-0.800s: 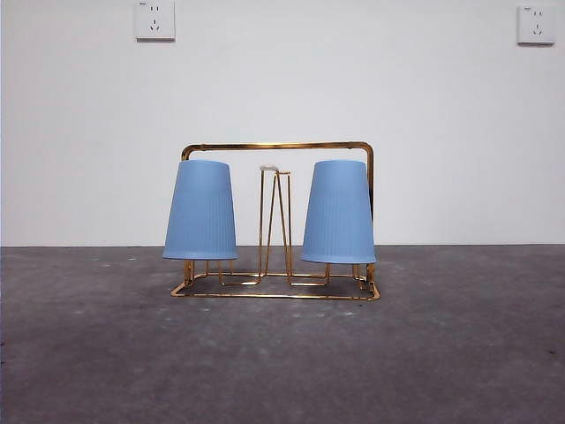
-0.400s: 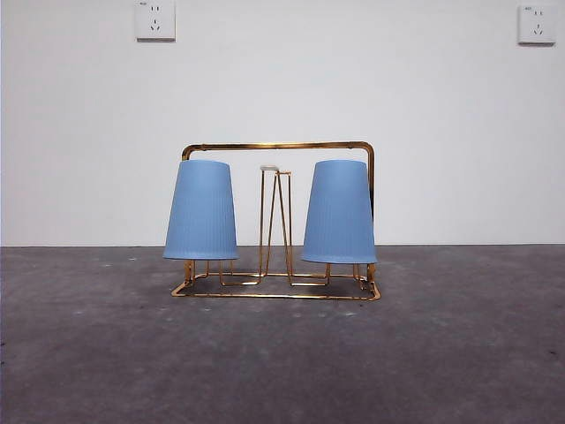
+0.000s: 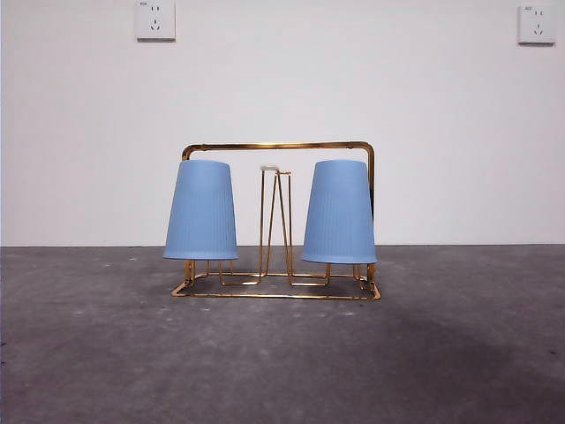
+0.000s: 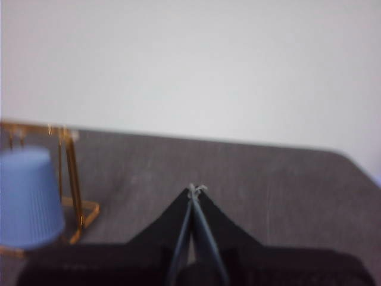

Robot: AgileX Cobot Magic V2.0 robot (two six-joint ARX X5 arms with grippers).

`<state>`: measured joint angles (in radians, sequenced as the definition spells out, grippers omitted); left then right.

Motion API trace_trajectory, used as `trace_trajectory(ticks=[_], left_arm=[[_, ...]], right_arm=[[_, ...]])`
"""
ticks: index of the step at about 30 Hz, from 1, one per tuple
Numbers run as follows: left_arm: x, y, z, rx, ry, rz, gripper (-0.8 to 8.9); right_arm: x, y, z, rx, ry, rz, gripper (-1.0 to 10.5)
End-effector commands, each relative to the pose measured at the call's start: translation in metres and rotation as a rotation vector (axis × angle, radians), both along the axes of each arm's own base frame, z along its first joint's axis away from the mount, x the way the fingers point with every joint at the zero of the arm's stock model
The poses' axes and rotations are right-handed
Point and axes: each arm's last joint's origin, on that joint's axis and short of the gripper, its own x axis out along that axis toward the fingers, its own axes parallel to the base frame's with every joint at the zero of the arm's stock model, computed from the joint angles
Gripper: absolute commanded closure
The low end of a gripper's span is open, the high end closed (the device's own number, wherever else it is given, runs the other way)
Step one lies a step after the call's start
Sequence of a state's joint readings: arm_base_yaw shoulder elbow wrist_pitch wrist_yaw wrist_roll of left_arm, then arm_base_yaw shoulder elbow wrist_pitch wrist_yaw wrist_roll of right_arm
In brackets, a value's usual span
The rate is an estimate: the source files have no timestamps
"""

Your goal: Pick up cup 1,put cup 1 in the cup rack,pick up cup 2,put cup 2 in the cup rack

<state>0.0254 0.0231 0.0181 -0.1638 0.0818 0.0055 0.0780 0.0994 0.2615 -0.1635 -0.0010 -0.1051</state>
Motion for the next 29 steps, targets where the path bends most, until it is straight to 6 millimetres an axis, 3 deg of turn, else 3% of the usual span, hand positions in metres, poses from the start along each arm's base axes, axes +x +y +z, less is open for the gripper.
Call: trace_trajectory(ticks=[1,6,11,29], left_arm=[[0.000,0.000,-0.003,-0.009,0.008,0.003,8.17],[0.000,0.000,-0.003,-0.009,0.009,0.003,8.17],[0.000,0.000,-0.003,-0.009,0.009,0.003,8.17],[0.001,0.000,-0.004,-0.010,0.018,0.003,8.17]], right_arm=[[0.003,0.000,-0.026,-0.001,0.027,-0.003,9.5],[0.008,0.000,-0.058,0.040,0.078,-0.005,9.5],[0.010,0.001,-0.077,0.073,0.165,-0.010,9.5],[0.010,0.000,-0.078,0.098,0.182,-0.020,9.5]])
